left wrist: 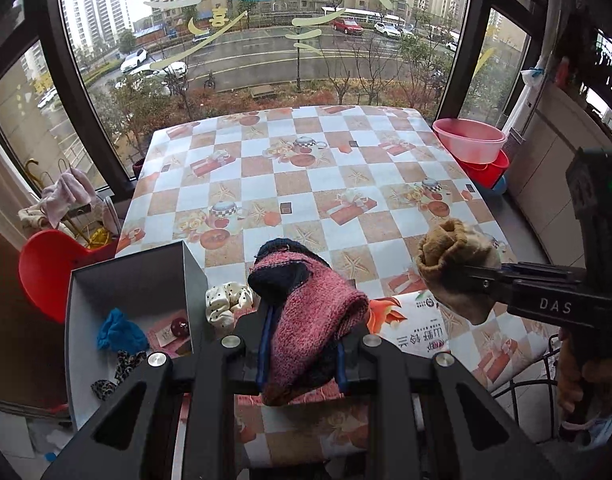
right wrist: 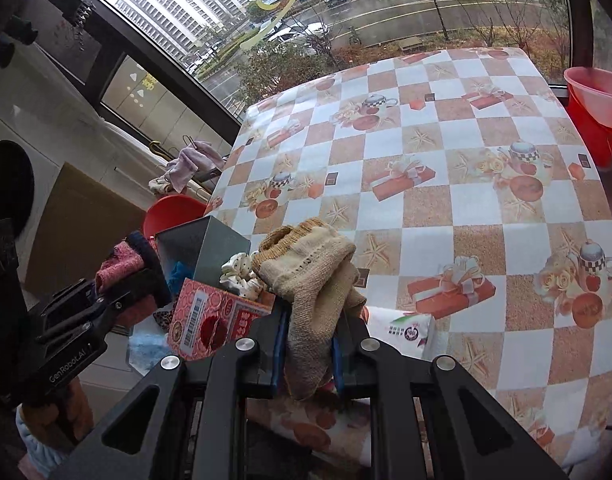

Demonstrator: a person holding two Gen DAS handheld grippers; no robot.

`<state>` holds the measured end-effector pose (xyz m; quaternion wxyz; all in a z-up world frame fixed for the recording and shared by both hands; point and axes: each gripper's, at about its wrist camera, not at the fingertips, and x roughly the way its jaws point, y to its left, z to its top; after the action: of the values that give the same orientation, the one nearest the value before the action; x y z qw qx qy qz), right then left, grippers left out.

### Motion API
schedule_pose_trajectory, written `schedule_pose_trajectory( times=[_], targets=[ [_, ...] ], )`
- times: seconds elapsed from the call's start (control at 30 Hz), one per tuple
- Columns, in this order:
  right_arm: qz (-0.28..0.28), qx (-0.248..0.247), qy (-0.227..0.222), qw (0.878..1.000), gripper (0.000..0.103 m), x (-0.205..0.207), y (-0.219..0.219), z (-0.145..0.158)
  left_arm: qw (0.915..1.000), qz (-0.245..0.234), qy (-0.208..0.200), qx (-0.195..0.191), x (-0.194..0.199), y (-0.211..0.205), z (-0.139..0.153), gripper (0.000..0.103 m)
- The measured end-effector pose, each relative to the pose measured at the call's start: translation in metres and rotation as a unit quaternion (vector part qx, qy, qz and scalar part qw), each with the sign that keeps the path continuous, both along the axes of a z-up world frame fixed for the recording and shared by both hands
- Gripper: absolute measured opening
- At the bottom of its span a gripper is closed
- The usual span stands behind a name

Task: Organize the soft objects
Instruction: 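Lift the sock and hat and carry both over the white box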

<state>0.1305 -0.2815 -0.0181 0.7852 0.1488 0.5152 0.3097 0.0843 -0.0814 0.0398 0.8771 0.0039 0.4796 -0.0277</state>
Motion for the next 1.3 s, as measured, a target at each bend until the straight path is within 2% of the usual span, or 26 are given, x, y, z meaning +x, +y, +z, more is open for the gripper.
schedule_pose_trajectory(
  times=[0.27, 0.47, 0.7, 1.3],
  targets=[
    [0.003, 0.001, 0.001, 1.000, 0.019, -0.049, -0.002, -0.016, 0.9997, 0.001, -0.024, -0.007, -0.060, -0.006, -0.010, 0.026],
    [0.000, 0.003, 0.012, 1.000, 0.019, -0.072, -0.002, -0.036, 0.9994, 0.009, -0.030, -0.014, -0.089, -0.005, -0.026, 0.026],
    [-0.004, 0.004, 0.025, 1.000, 0.019, -0.084, -0.002, -0.050, 0.9995, 0.017, -0.018, -0.017, -0.102, -0.002, -0.044, 0.026],
    [-0.002, 0.012, 0.025, 1.000, 0.019, -0.082, 0.005, -0.050, 0.9995, 0.025, -0.018, -0.009, -0.107, 0.008, -0.045, 0.026]
  ],
)
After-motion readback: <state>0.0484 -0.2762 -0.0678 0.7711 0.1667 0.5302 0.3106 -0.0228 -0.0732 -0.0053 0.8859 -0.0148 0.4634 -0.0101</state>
